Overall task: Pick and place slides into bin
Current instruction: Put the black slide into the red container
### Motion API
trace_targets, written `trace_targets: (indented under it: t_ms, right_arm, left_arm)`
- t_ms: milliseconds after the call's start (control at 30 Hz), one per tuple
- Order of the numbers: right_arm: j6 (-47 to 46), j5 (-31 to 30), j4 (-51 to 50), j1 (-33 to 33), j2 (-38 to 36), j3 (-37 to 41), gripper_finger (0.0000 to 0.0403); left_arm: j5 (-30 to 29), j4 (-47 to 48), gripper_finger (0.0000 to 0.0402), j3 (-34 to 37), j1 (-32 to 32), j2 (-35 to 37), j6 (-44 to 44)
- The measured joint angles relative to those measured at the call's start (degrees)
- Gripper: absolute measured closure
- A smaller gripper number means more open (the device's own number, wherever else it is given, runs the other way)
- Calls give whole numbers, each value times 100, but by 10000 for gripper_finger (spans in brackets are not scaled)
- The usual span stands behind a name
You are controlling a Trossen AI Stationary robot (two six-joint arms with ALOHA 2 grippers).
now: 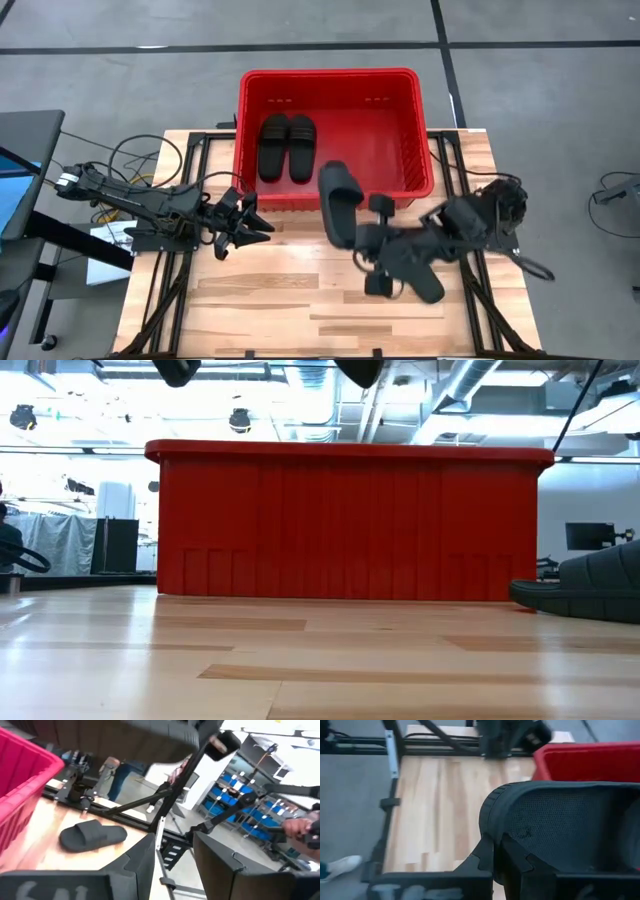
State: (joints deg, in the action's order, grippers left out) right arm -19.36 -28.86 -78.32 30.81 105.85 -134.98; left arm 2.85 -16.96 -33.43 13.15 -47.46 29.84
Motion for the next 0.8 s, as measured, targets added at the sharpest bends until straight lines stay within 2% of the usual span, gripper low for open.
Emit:
trace_targets:
  t_ms: [200,500,800]
  right_arm:
    - [780,42,-81,-657,-169,0,402]
    - [1909,423,-533,-1782,-180,4,402]
    - [2998,728,-566,-2857,-173,4,402]
  left_arm:
    - [-213,120,276,0,0,0,-134]
    - [-435,144,276,0,-4,0,-261]
    - [-835,146,276,0,-4,0,-327]
